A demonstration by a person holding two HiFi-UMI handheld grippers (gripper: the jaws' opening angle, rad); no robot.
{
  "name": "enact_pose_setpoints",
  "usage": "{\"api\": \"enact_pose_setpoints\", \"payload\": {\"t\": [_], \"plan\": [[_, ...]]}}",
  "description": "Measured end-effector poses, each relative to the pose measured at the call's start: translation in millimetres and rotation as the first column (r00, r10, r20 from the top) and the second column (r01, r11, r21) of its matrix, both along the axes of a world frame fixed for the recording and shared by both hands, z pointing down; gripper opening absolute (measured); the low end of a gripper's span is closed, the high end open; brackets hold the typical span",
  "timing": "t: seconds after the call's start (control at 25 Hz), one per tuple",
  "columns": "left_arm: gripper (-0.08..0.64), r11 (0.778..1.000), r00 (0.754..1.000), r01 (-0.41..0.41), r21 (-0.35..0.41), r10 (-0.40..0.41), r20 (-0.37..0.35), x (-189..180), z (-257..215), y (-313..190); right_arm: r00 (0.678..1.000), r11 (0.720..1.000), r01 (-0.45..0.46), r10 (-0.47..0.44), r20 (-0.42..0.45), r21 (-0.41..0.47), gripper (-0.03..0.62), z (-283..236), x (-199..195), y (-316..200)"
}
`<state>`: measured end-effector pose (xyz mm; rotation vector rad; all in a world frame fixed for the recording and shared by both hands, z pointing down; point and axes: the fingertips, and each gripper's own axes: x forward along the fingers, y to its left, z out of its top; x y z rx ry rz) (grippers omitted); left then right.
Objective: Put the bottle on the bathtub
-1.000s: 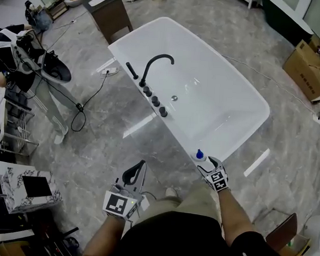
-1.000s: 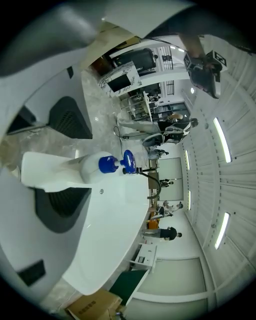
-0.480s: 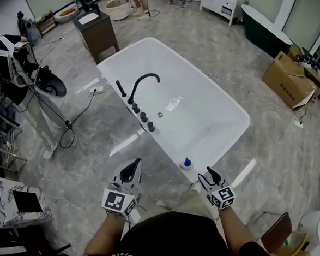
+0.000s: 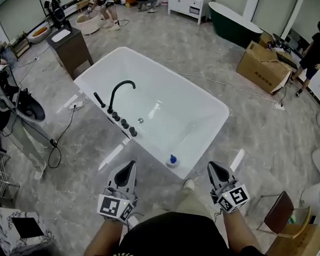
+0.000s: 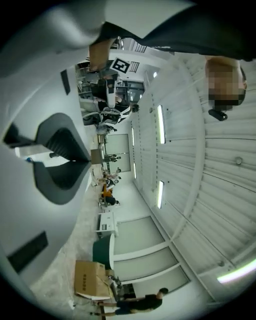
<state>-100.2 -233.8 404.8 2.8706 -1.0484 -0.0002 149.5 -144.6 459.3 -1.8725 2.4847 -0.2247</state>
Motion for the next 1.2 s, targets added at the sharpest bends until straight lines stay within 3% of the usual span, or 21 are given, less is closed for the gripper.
{"api": "enact_pose_setpoints", "payload": {"t": [0.32, 0.44, 0.56, 0.88, 1.2], "plan": [[0.009, 0.992, 0.993, -0.121, 0.036, 0.121, -0.008, 57, -26, 31, 0.994, 0.992, -0.112, 0.111, 0.017, 0.053, 0.011, -59, 41, 59], [0.009, 0.990, 0.991, -0.129, 0.065, 0.127, 0.033, 75, -32, 43, 0.993, 0.991, -0.114, 0.113, 0.013, 0.068, 0.011, -72, 55, 71], [0.009, 0.991, 0.992, -0.114, 0.072, 0.110, 0.059, 94, -29, 51, 0.996, 0.993, -0.090, 0.091, -0.018, 0.075, 0.011, -76, 67, 74], [0.009, 0.997, 0.998, -0.055, 0.057, 0.053, 0.038, 152, -43, 79, 0.997, 0.997, 0.004, 0.001, -0.071, 0.075, 0.011, -82, 107, 92], [0.009, 0.996, 0.994, 0.052, 0.074, -0.059, 0.090, 169, -47, 104, 0.991, 0.991, 0.117, -0.113, -0.070, 0.059, 0.011, -71, 141, 92]]}}
